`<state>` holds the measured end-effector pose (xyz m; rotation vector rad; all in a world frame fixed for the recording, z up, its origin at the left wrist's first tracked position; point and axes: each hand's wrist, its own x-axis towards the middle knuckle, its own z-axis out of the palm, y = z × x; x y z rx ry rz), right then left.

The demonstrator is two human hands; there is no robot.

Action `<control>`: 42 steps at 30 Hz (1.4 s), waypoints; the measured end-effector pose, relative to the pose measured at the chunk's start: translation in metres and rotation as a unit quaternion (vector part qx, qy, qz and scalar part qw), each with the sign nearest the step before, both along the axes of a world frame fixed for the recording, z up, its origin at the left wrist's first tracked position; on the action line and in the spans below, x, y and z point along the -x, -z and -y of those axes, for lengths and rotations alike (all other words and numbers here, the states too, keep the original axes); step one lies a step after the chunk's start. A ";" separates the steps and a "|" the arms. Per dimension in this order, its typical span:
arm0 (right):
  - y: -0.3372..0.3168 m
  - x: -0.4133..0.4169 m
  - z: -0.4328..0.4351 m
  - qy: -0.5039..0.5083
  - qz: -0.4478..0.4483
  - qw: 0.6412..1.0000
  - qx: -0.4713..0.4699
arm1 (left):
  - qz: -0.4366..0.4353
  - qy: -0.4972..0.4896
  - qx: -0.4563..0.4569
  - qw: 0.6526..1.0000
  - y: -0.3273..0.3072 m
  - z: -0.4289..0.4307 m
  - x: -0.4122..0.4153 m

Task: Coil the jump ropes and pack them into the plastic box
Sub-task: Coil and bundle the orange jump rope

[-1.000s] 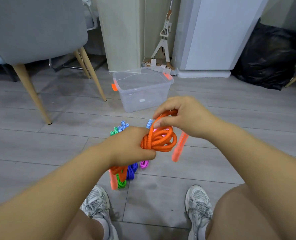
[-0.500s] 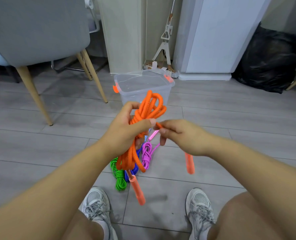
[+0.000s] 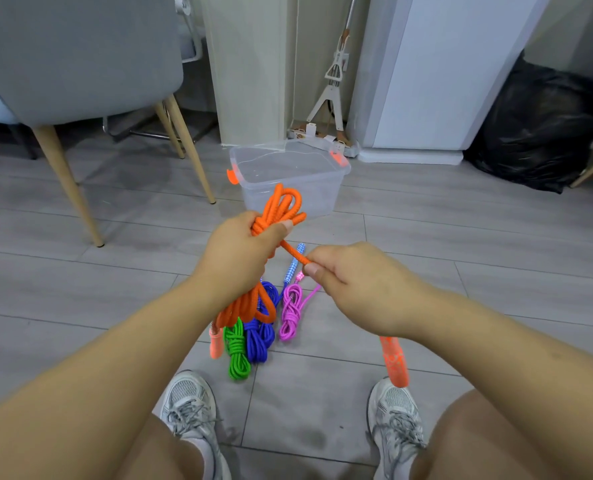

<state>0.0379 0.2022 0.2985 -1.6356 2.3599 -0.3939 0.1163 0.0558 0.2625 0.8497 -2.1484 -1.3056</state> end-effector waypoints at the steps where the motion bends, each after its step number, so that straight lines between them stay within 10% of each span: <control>1: 0.000 0.002 0.001 0.000 0.003 1.000 0.002 | 0.014 -0.004 0.013 1.000 0.000 0.002 0.001; 15: -0.001 0.020 0.001 -0.071 -0.046 0.993 0.080 | 0.182 0.178 0.102 0.962 0.005 0.006 -0.007; 24: 0.000 0.020 -0.005 0.031 0.106 0.989 0.095 | -0.012 0.128 -0.238 0.963 0.000 -0.001 -0.002; 42: 0.019 0.000 0.010 0.049 0.057 0.995 0.062 | -0.151 0.147 -0.355 0.911 -0.011 -0.018 0.002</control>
